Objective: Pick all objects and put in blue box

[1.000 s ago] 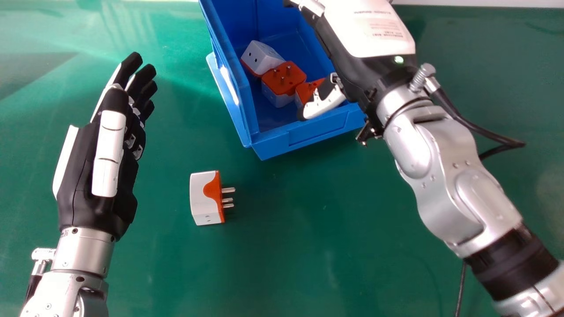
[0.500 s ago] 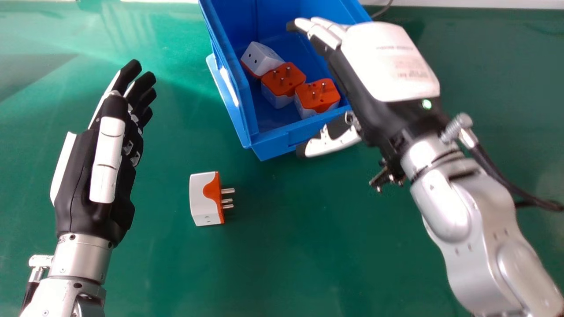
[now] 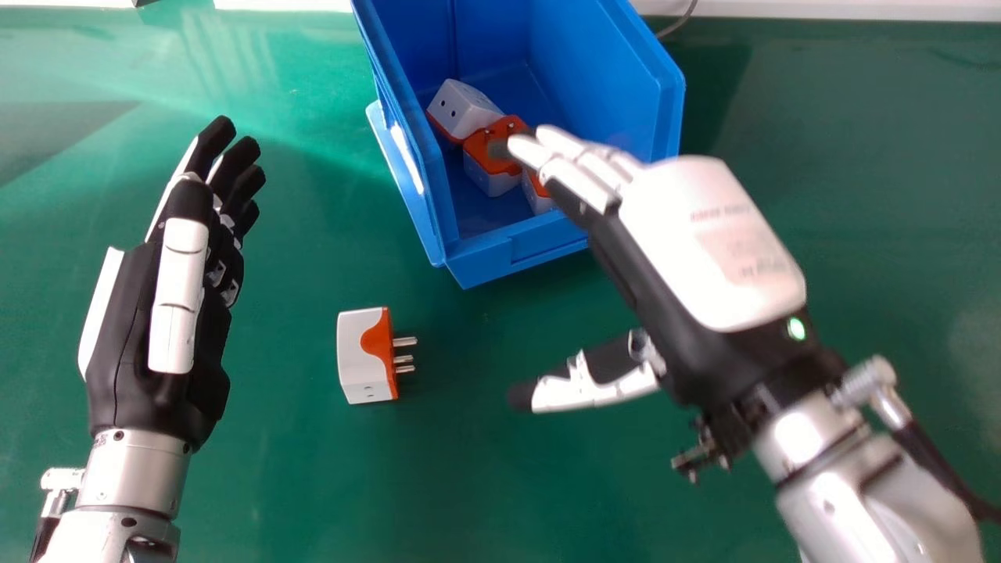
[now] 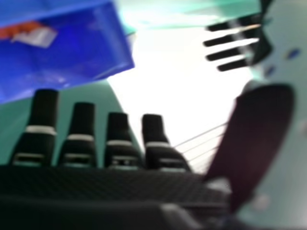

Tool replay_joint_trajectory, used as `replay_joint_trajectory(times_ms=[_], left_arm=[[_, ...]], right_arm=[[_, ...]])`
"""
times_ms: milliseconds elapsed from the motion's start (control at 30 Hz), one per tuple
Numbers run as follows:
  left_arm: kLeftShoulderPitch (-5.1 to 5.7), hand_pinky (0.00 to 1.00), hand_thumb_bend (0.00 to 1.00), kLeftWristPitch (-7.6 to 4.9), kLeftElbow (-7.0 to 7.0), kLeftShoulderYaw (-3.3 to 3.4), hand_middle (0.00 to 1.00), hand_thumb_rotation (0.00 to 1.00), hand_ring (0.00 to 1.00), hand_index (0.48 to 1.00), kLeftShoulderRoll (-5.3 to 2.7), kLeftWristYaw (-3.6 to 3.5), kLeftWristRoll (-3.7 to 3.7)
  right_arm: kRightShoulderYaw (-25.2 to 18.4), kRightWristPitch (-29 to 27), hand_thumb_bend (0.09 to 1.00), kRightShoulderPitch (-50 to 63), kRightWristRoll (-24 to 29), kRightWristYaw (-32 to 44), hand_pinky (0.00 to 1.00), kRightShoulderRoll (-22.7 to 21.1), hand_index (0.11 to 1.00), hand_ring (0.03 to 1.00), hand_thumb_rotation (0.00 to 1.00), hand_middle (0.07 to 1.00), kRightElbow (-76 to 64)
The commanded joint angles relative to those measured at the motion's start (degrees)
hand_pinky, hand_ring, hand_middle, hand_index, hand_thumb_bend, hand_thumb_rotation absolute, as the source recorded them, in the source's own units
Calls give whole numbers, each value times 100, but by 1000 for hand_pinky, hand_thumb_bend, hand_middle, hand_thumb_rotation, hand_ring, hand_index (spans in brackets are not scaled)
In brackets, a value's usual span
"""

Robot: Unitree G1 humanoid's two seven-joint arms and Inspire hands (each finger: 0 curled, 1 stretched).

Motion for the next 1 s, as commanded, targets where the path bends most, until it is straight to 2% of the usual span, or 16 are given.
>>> replay_joint_trajectory(times_ms=[0,100,233,367,500,567,633,700,800,967], left_arm=[[69,996,697,-154,-136,88,950,870,959,938,26,30,-25],[117,999,700,-180,-121,116,957,861,966,945,35,8,-45],[164,1000,702,-190,-110,156,966,861,975,953,44,43,6],[203,1000,702,-227,-129,170,969,860,979,955,36,110,74],[212,998,692,-221,-174,173,964,860,973,951,-7,213,70],[207,993,682,-238,-177,181,961,851,968,947,-31,247,40],[220,992,676,-210,-194,191,960,846,968,946,-15,270,40],[244,994,672,-154,-241,193,961,845,969,947,25,299,83],[260,997,658,-151,-255,204,964,867,974,953,102,271,116],[284,999,656,-93,-341,200,974,885,986,963,131,292,105]], right_arm=[[-81,-355,773,242,98,-198,681,-54,834,822,242,865,-199],[-93,-683,753,517,177,-284,663,-70,806,796,242,835,-157],[-79,-1064,740,789,268,-368,655,-62,793,791,233,826,-86],[-16,-1625,731,870,345,-603,645,-77,785,782,235,818,178],[21,-2041,733,745,316,-735,622,-50,771,770,241,804,494],[46,-2105,728,615,390,-621,613,-4,767,768,254,800,585],[87,-2092,728,482,492,-444,610,47,765,767,258,799,637],[144,-2028,726,355,543,-267,611,104,766,770,265,802,671],[256,-1954,722,105,617,2,622,195,777,781,279,816,793],[423,-1948,705,-263,648,193,644,381,803,801,308,838,1110]])
